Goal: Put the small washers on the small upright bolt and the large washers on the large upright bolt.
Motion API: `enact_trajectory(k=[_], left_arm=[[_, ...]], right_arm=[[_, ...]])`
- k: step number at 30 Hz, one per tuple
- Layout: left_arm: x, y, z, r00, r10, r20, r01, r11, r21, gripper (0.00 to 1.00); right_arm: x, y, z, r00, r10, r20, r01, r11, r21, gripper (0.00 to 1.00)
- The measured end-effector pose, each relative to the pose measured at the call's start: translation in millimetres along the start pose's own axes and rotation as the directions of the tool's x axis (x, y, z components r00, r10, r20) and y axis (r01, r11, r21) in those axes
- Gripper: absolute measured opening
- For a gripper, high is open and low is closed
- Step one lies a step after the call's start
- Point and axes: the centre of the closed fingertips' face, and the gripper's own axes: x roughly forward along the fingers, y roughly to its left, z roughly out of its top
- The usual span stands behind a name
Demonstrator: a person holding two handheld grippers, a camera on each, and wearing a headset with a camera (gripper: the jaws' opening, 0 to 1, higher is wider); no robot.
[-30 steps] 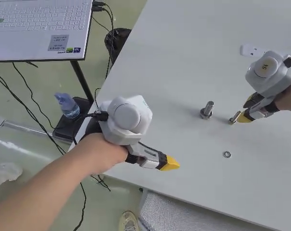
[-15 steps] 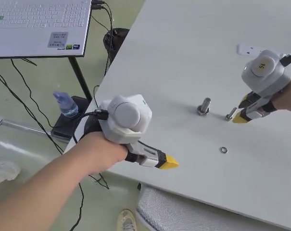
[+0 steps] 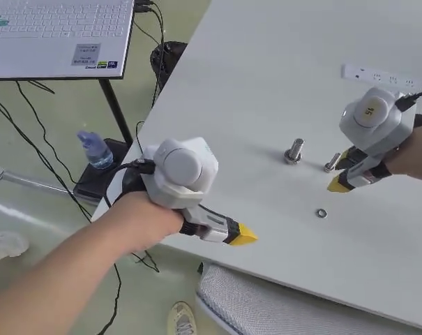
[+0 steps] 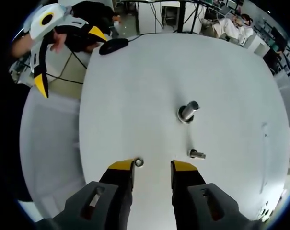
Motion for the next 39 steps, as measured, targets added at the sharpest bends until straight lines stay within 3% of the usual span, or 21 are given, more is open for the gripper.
enact_trajectory(k=[9, 30, 39], left_arm=[[1.2, -3.4, -2.3, 1.0, 0.003, 0.001, -0.003, 1.0, -0.008, 0.97], [2.6, -4.1, 2.5, 1.0, 0.004, 0.002, -0.004, 1.0, 0.005, 0.96], [1.9, -3.8, 1.5, 1.0, -0.003, -0.007, 0.003, 1.0, 0.008, 0.96]], right_arm=[[2.2, 10.7, -4.6, 0.9999, -0.011, 0.012, 0.011, 1.0, 0.013, 0.3], [34.5, 24.8, -27.5, 0.9999, -0.016, 0.002, 0.016, 0.999, 0.033, 0.3], [47.2, 25.8, -29.3, 0.9995, -0.033, 0.002, 0.032, 0.998, 0.046, 0.3]])
